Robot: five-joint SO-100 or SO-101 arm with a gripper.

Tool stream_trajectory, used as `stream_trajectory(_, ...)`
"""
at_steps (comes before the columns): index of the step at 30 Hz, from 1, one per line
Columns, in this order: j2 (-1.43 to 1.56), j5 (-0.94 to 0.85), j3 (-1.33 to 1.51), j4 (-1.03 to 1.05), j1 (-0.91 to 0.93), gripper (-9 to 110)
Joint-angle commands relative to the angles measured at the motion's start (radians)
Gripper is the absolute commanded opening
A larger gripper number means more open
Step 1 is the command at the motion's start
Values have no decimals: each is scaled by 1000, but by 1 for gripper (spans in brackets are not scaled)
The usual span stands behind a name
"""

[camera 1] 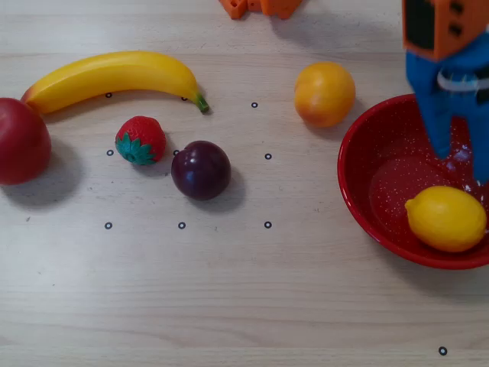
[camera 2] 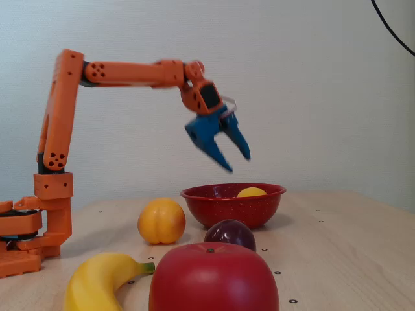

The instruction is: Put the lemon in the red bowl.

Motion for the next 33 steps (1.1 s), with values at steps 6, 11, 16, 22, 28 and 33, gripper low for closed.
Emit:
stream_trajectory(6, 296, -6, 41, 37, -114, 0)
stream_trajectory(11, 442, -3, 179, 63, -178, 0)
stream_trajectory(16, 563, -32, 291, 101, -265, 0)
stream_trajectory(22, 741, -34, 499, 75, -377, 0)
stream_trajectory(28, 1032, 8, 836, -43, -445, 0)
stream_trajectory(33, 1236, 5, 1080, -124, -502, 0)
